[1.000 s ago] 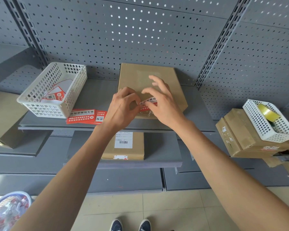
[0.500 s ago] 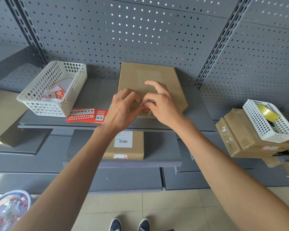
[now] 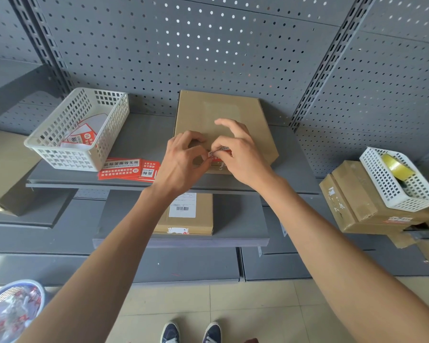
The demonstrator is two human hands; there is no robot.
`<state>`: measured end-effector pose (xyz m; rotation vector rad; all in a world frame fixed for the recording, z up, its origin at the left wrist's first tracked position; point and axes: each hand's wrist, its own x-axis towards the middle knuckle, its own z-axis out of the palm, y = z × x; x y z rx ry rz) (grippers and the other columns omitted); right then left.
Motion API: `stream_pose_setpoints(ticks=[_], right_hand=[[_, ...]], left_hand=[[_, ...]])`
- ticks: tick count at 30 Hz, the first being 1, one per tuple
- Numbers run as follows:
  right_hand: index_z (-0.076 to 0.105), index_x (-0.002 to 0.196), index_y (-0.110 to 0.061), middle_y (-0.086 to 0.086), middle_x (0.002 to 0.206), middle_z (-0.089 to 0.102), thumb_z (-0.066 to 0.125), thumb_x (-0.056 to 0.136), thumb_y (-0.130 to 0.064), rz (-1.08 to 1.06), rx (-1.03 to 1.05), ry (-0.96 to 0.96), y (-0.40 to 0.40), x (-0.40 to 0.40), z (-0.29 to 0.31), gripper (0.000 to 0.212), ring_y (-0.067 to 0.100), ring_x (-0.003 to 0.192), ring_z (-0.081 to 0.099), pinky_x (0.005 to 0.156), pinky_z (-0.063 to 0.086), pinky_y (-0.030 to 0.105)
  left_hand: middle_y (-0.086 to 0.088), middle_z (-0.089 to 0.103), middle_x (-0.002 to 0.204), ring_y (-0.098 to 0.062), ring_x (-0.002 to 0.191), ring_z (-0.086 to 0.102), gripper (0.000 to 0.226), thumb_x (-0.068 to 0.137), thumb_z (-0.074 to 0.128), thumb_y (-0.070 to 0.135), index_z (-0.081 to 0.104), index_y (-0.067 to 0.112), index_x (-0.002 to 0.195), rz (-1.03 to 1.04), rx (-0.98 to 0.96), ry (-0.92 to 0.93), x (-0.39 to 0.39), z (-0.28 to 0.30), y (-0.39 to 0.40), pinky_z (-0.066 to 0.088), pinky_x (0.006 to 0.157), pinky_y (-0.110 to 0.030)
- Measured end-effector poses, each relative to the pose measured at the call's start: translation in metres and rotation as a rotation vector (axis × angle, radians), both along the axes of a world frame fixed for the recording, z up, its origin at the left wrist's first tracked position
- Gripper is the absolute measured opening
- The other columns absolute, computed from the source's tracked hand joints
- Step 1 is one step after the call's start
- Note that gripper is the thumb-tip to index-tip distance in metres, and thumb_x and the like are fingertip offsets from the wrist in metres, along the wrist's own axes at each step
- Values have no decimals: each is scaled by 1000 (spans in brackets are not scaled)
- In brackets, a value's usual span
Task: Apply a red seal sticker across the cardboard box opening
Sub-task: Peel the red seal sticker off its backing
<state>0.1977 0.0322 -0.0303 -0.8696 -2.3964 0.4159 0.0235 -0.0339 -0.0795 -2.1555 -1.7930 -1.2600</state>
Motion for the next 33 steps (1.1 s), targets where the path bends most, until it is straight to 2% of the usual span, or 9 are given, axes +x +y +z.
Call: stream_pose_setpoints(ticks=[8, 15, 17, 20, 22, 26, 30, 32, 33], right_hand=[[70, 82, -12, 6, 149, 47, 67, 90, -5, -13, 15, -8, -1, -1, 3, 11, 22, 139, 38, 108, 38, 26], [71, 85, -10, 6, 150, 46, 68, 90, -4, -35, -2, -15, -3, -2, 5, 9, 22, 141, 36, 101, 19, -3], [71, 88, -10, 6, 150, 46, 69, 90, -4, -45, 8, -23, -3, -2, 5, 7, 23, 142, 36, 105, 18, 1], [72, 94, -12, 4, 152, 44, 69, 89, -4, -58, 16, -48, -4, 0, 5, 10, 22, 145, 33, 114, 26, 20], [72, 97, -14, 3, 153, 44, 70, 88, -4, -61, 2, -39, -4, 1, 4, 14, 22, 145, 32, 116, 28, 26], [68, 105, -16, 3, 152, 44, 71, 84, -5, -108, -50, 19, -1, 3, 7, 23, 20, 143, 35, 115, 28, 27], [65, 110, -17, 1, 150, 45, 73, 83, -12, -179, -86, 55, 6, 13, 21, 29, 18, 141, 39, 106, 26, 17], [67, 107, -18, -3, 140, 52, 72, 84, -15, -226, -88, 200, 4, 19, 21, 24, 14, 134, 47, 106, 37, 27], [68, 104, -18, -5, 130, 57, 71, 85, -15, -271, -91, 315, -3, 23, 20, 19, 11, 125, 53, 98, 44, 27]], left_hand=[[-8, 62, 116, -28, 108, 60, 13, 86, 74, 23, 73, 13, 78, -9, -28, -11, 0, 2, -1, 40, 99, -42], [-6, 62, 116, -25, 109, 60, 12, 85, 77, 21, 73, 14, 77, -20, -37, -41, 0, 4, -2, 42, 100, -45], [-5, 62, 116, -25, 110, 60, 12, 85, 77, 20, 73, 14, 76, -16, -45, -50, -1, 5, -1, 42, 100, -46], [-4, 63, 116, -25, 109, 60, 14, 85, 78, 21, 73, 13, 75, -12, -52, -61, -1, 5, 0, 43, 99, -49], [-4, 63, 115, -25, 108, 60, 14, 85, 77, 22, 73, 13, 75, -13, -55, -71, -1, 6, -1, 43, 99, -49], [-5, 63, 114, -25, 104, 61, 13, 83, 75, 23, 74, 13, 75, -15, -58, -80, 0, 6, -1, 46, 96, -50], [-4, 62, 116, -25, 106, 61, 15, 84, 78, 27, 74, 14, 77, -15, -86, -78, -2, 6, 0, 44, 98, -48], [-3, 61, 119, -25, 109, 60, 14, 85, 79, 26, 75, 15, 79, -21, -96, -71, -3, 6, 0, 44, 100, -49], [-3, 61, 119, -24, 109, 59, 13, 85, 80, 26, 75, 15, 80, -23, -99, -71, -3, 6, 0, 44, 100, -50]])
